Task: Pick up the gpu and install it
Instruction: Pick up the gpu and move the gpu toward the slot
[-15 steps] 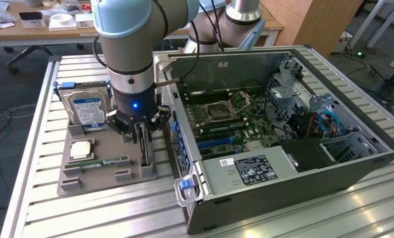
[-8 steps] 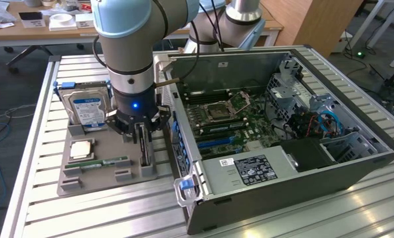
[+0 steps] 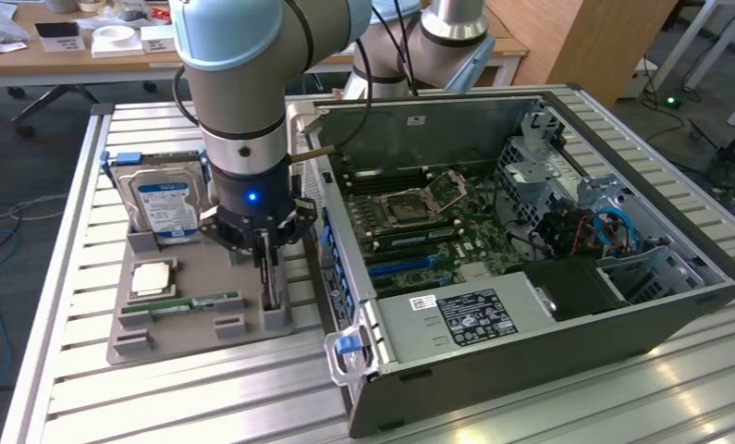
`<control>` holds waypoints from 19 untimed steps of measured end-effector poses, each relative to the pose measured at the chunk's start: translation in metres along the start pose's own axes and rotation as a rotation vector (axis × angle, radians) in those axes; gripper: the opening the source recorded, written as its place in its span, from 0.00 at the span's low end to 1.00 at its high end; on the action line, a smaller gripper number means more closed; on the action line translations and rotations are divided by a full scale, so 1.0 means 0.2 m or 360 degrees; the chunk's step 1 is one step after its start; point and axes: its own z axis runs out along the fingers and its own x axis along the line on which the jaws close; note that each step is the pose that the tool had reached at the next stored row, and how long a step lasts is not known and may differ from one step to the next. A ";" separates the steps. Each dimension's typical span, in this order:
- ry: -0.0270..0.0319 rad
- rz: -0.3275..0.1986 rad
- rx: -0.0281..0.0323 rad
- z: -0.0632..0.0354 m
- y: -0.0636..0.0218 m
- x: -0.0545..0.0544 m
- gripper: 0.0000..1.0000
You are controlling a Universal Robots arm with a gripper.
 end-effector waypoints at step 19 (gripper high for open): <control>0.00020 -0.0046 -0.00041 0.006 0.000 0.00 0.26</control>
